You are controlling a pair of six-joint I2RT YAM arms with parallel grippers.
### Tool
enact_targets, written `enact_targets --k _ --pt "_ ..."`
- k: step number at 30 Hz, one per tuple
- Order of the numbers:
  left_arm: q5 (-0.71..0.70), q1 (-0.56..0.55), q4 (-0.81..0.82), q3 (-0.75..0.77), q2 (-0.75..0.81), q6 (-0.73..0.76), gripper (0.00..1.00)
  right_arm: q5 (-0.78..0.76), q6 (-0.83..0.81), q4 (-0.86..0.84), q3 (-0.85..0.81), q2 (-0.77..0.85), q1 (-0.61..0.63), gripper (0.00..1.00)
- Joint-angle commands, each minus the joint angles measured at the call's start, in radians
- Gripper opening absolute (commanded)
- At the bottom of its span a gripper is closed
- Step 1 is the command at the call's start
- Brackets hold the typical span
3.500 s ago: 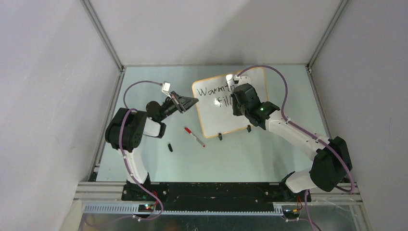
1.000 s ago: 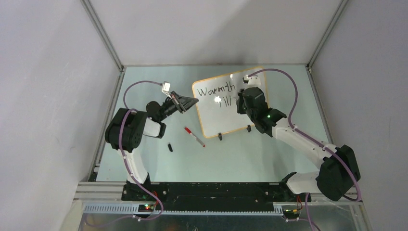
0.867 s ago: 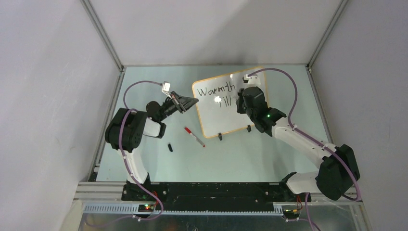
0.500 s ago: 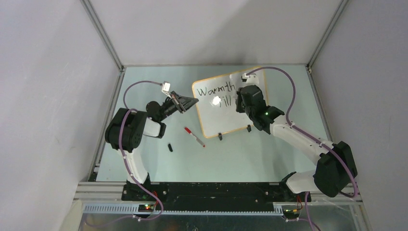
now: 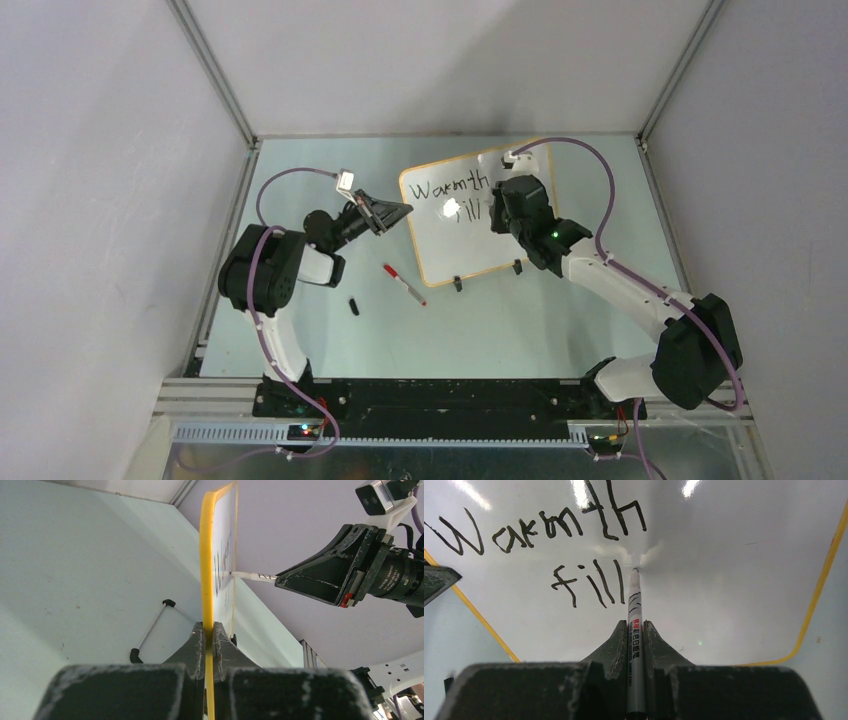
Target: Write a sentence on the whiteboard
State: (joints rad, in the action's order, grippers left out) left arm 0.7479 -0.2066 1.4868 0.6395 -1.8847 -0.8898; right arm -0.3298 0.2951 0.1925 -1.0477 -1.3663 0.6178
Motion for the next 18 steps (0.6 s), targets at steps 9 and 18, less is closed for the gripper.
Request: enact_targets --k 9,18 --pt "0.022 -0.004 0.043 -0.011 0.03 0.046 0.0 0.047 0.002 0.024 -0.039 -0.004 -0.002 0.0" --pt "0.022 -0.004 0.043 -0.011 0.032 0.047 0.0 0.008 0.012 0.066 -0.04 0.002 0.001 0.0"
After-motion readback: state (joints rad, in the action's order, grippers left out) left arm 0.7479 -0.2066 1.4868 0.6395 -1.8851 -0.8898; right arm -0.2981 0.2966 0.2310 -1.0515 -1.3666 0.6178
